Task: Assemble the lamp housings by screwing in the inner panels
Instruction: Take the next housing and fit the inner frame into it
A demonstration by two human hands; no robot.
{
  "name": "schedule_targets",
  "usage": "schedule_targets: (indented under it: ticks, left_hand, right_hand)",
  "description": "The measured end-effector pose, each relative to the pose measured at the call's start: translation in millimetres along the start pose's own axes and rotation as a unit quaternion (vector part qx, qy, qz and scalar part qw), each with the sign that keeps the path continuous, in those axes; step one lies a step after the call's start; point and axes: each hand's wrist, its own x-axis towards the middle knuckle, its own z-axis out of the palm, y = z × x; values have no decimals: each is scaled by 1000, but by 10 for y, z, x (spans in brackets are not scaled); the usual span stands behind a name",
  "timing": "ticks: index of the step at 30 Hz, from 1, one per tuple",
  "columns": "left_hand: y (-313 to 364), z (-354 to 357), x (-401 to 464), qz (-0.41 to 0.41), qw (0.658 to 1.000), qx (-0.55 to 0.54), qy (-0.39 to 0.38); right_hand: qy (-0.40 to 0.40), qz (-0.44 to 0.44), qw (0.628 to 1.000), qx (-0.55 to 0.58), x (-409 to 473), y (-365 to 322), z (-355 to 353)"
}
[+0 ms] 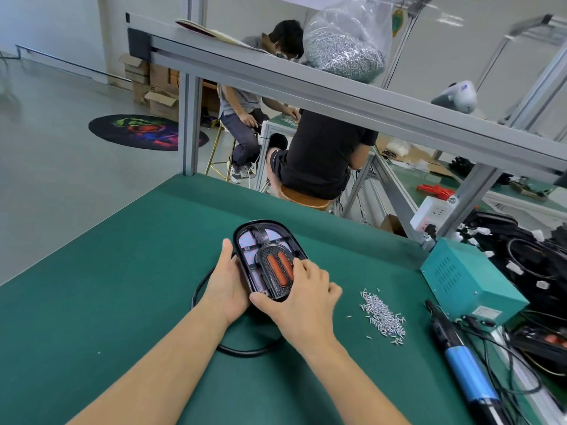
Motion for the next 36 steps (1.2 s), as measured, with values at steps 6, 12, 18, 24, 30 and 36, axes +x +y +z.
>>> schedule_targets:
  ticks: [6, 12, 18, 24, 30, 36]
  left_hand:
    - [-7, 19, -29, -15, 1000, -1, -19]
    - [-19, -1, -1, -36, 999, 25, 8]
    - [-23, 108, -10, -56, 998, 31, 22]
    - [-75, 170, -60, -64, 996, 60, 24]
    - [-115, 158, -98, 36, 963, 267, 29]
    - [48, 21, 20, 145, 861, 485, 58]
  right_hand:
    - [-13, -10, 1000, -4, 2, 41, 0]
    - [-8, -34, 999, -21, -13, 77, -7]
    - [82, -50, 994, 45, -108, 97, -88]
    - [-65, 106, 951, 283, 8, 399, -300]
    - [-97, 194, 889, 404, 23, 616, -233]
    - [-141, 201, 878, 412, -42, 822, -284]
